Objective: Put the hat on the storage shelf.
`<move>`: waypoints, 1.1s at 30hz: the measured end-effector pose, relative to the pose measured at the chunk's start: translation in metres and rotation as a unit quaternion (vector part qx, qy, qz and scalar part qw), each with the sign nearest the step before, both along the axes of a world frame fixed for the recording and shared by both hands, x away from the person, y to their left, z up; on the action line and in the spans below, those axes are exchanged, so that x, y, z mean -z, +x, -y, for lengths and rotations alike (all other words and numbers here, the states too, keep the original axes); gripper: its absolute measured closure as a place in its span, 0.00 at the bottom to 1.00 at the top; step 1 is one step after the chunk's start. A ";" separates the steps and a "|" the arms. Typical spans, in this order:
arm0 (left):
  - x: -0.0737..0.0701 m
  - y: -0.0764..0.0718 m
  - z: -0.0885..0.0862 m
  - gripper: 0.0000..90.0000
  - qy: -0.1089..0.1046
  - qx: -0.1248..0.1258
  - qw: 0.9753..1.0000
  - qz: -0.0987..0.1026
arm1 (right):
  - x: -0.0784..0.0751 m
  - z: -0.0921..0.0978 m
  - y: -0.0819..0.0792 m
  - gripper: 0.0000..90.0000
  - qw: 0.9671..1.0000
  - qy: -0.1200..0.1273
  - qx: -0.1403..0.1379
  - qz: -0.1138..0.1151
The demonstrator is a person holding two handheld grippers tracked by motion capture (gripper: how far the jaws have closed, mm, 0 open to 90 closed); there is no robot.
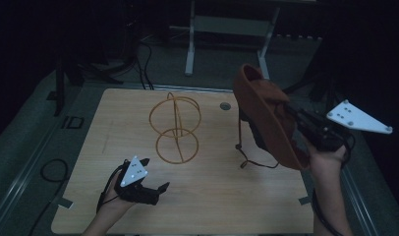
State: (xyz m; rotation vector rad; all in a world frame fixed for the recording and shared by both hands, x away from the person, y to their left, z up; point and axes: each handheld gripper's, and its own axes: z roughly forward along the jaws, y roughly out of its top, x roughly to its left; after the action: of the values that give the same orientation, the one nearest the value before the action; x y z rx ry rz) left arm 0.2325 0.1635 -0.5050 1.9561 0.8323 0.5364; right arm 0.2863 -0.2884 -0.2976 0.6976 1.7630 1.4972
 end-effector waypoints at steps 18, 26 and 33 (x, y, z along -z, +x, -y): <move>0.050 -0.022 -0.031 0.03 -0.003 -0.050 0.998 -0.033 | -0.048 -0.116 0.071 1.00 0.998 -0.048 0.011 0.025; 0.047 -0.023 -0.036 0.03 -0.009 -0.065 0.998 -0.017 | -0.035 -0.190 0.089 1.00 0.994 -0.109 -0.001 0.016; 0.049 -0.023 -0.039 0.03 -0.010 -0.069 0.997 -0.023 | -0.006 -0.234 0.097 1.00 0.987 -0.127 -0.088 -0.046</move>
State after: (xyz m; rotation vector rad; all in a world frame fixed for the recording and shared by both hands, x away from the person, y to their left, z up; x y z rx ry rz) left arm 0.2097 0.2024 -0.5543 1.9083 1.0026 0.5629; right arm 0.3831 -0.0543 -0.2918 0.4991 2.0872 1.3347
